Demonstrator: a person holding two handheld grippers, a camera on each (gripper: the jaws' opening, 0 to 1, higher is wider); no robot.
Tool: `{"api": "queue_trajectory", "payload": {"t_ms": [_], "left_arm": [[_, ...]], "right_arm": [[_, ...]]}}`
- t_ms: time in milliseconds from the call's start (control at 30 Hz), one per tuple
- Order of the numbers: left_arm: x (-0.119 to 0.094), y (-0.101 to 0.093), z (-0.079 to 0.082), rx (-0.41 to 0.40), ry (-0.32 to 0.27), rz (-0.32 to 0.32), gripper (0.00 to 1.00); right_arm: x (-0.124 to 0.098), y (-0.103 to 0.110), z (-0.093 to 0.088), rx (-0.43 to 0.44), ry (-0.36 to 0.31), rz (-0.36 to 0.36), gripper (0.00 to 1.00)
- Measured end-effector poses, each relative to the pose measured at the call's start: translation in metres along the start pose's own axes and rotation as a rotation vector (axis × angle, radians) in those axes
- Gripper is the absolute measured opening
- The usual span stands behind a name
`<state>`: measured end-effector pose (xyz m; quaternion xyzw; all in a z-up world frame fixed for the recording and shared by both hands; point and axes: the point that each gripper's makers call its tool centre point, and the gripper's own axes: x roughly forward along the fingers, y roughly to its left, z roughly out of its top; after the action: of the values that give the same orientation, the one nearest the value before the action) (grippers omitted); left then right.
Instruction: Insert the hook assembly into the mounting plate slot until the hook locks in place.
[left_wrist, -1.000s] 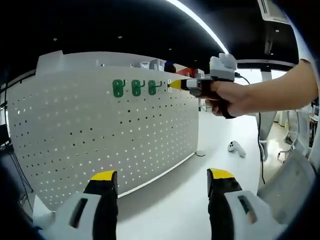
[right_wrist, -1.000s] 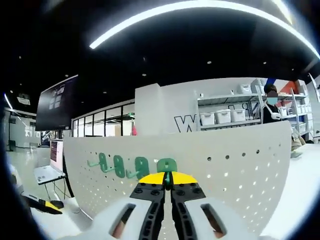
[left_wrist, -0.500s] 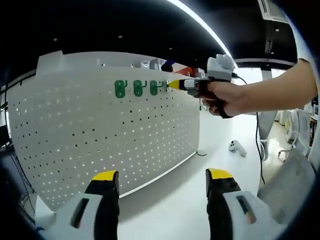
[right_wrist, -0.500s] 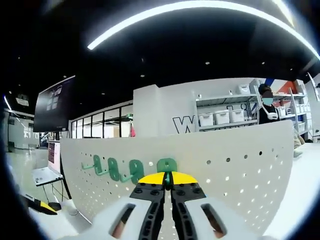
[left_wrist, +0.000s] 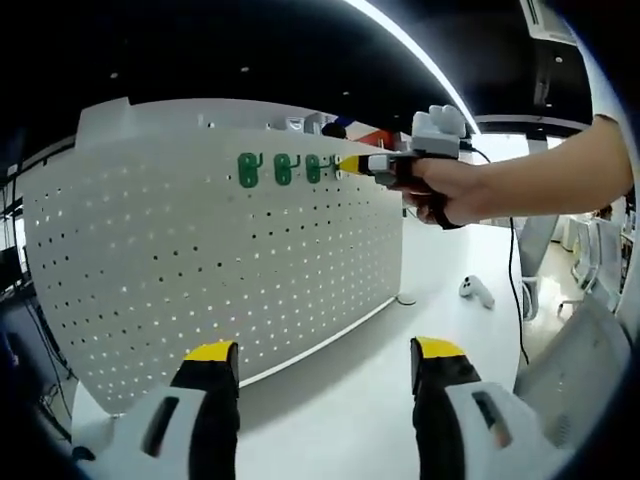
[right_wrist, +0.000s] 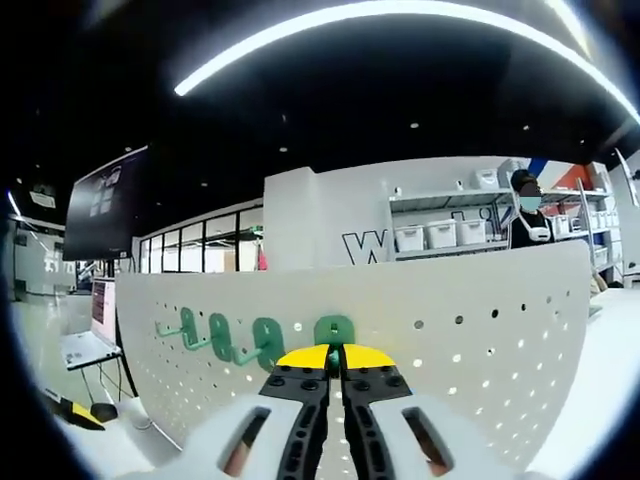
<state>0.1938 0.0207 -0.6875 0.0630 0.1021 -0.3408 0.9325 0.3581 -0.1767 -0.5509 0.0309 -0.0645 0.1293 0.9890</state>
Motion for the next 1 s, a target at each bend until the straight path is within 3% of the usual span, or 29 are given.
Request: {"api": "queue_trajectory", "payload": {"t_ms": [300,500,1000], "left_arm": [[-0.0005,-0.0004,-0.0019,-0.01,0.001,0.001,0.71],[-0.0016,0.0012,-0.0027,-0.01,0.004,0.004,0.71],[-0.0017,0.0008,-0.0032,-0.013,-0.002,0.004,0.72]], "right_arm": [[0.0037,0.0017,-0.0016,-0.095,0.029,-0.087,0.01],[0.0048,0.0017,-0.0037,-0.112,0.027,-0.153,0.01],[0.0037,0.0011,-0.0048,-0.133,0.029,-0.158,0.03]]}}
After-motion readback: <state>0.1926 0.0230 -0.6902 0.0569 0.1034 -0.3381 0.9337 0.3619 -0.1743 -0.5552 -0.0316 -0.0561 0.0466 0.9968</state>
